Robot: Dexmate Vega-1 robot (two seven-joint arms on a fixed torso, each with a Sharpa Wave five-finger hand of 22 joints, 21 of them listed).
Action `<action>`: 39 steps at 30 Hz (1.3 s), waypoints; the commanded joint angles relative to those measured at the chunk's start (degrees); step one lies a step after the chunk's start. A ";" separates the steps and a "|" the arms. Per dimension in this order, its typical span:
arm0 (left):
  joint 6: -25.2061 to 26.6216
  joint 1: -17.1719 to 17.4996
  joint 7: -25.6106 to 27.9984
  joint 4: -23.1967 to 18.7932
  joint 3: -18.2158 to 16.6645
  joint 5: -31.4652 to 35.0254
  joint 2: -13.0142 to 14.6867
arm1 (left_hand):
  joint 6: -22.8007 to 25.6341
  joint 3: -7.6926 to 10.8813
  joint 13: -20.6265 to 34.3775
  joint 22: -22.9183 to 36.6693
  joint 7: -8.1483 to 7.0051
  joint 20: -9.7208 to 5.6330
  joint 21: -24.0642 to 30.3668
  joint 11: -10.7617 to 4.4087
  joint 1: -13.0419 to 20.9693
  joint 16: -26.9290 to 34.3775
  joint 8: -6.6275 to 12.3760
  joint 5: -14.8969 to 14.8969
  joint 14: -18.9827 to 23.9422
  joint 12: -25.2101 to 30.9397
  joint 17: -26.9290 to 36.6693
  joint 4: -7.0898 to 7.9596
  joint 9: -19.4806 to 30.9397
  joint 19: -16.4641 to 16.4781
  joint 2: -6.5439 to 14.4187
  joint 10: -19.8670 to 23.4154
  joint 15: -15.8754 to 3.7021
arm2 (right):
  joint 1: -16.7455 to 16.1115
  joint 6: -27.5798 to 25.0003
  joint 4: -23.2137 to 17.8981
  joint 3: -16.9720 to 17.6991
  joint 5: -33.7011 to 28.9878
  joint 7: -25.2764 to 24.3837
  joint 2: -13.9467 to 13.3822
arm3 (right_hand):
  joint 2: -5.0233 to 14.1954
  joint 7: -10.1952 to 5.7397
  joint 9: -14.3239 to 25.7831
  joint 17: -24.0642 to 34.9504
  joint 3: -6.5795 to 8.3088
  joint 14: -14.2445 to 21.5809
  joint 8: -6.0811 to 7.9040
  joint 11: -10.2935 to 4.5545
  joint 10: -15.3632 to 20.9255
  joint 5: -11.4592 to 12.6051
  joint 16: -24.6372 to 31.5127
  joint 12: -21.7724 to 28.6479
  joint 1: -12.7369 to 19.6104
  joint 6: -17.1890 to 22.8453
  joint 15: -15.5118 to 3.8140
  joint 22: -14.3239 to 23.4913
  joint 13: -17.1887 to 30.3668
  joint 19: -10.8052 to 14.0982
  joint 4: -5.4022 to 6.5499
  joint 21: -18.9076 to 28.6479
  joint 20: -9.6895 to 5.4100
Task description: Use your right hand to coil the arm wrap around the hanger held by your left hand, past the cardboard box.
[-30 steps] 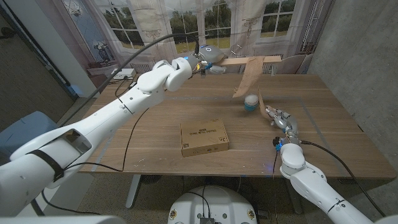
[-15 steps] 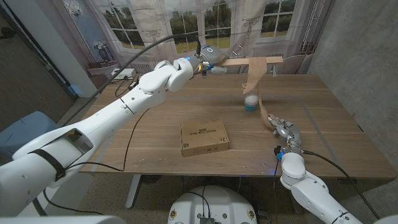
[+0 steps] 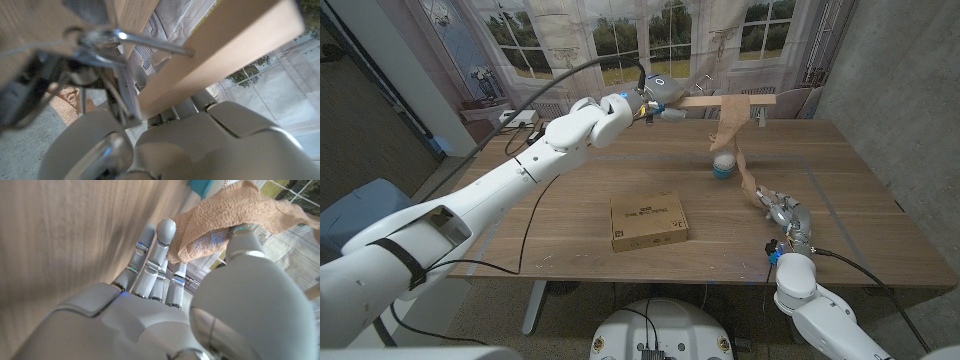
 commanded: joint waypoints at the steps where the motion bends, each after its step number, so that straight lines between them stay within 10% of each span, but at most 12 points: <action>1: 0.79 0.17 0.56 -0.04 0.77 3.53 -0.18 | -0.27 0.36 0.15 -0.02 0.15 -2.76 0.35 -0.04 0.04 0.29 0.25 -0.25 0.13 0.20 0.12 0.18 0.03 0.31 0.48 0.42 -0.36 | -3.40 -3.60 -8.16 1.32 -9.23 -2.60 -3.09 | 22.85 4.06 0.20 0.40 0.21 -0.37 0.27 -6.37 9.87 0.42 0.34 -0.16 22.57 13.47 -1.77 0.17 0.09 0.15 0.34 0.23 -0.64; 19: 4.62 1.51 3.92 -0.22 1.21 8.70 -1.38 | -0.06 0.42 0.16 -0.02 0.25 -3.05 0.48 -0.05 0.05 0.51 0.56 -0.29 0.51 0.22 0.12 0.18 -0.26 0.71 0.67 0.62 -0.38 | -6.29 -14.43 -17.96 -0.30 -23.88 -3.03 -5.73 | 22.76 4.21 0.01 1.87 0.67 -0.72 0.26 -6.25 10.20 0.65 0.71 -0.21 22.42 13.84 -1.70 0.12 0.15 -0.03 0.44 -0.01 -0.51; 39: 5.75 1.64 1.92 -0.61 1.67 10.30 -1.58 | -0.33 0.37 0.16 0.15 0.02 -3.15 0.53 -0.15 0.00 0.71 0.90 -0.45 0.29 0.24 0.25 0.19 -0.36 0.72 0.84 0.70 -0.37 | -10.15 -13.91 -26.17 0.85 -40.23 -6.51 -5.27 | 22.50 3.98 -0.26 2.41 1.11 -0.86 0.23 -6.37 10.57 0.83 0.75 -0.35 22.21 14.21 -1.91 0.08 0.04 -0.10 0.42 -0.35 -0.62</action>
